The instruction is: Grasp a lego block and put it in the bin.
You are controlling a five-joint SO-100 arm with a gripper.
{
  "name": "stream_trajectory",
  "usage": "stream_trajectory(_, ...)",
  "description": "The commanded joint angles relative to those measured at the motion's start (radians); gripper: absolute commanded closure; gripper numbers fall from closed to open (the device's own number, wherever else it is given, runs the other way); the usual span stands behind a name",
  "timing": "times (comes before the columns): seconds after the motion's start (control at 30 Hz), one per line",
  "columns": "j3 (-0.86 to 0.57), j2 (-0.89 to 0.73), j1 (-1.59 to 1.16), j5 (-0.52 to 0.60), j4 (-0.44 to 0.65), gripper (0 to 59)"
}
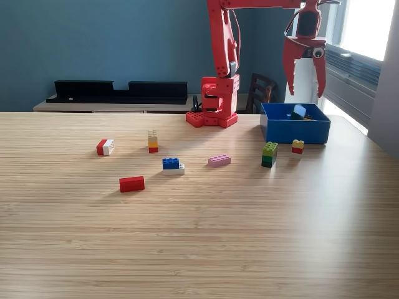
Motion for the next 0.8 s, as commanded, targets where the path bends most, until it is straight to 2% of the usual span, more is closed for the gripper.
stream_trajectory(0.03,-0.037,0.072,-0.009,0.005,0.015,15.2)
stream_trajectory(0.2,-0.114,0.072,0.054,0.057,0.015,23.7)
stream_trajectory(0.4,-0.233,0.072,0.308,0.152,0.012,48.7)
stream_trajectory(0.43,-0.244,0.072,0.353,0.158,0.012,50.3)
stream_trajectory(0.8,-0.253,0.074,0.627,0.149,0.014,51.7)
